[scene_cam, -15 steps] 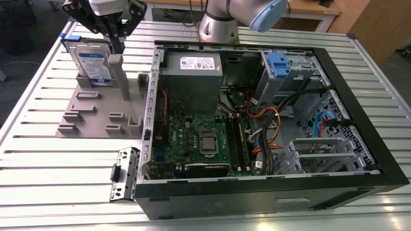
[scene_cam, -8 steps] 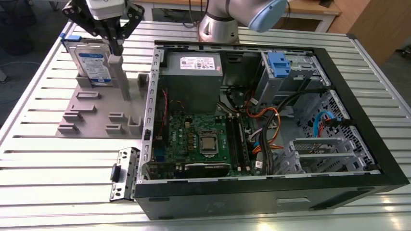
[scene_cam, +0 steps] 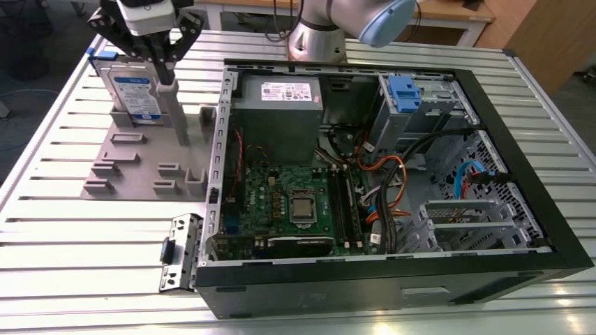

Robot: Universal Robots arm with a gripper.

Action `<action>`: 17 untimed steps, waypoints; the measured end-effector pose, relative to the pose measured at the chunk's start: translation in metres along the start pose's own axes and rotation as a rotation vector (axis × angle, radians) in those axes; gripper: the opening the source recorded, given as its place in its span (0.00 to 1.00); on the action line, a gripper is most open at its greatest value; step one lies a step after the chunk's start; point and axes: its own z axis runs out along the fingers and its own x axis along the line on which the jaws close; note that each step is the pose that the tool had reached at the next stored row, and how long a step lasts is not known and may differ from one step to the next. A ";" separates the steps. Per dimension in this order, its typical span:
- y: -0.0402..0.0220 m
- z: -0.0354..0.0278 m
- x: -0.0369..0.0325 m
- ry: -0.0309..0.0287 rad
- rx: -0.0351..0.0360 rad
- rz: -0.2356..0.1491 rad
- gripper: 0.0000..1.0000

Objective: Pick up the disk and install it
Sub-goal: 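Reach for the disk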

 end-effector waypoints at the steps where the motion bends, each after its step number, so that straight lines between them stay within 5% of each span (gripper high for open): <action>1: 0.0005 0.0012 0.0009 0.0000 0.0003 0.000 0.10; 17: 0.0044 0.0098 0.0147 0.0000 0.0027 0.000 0.10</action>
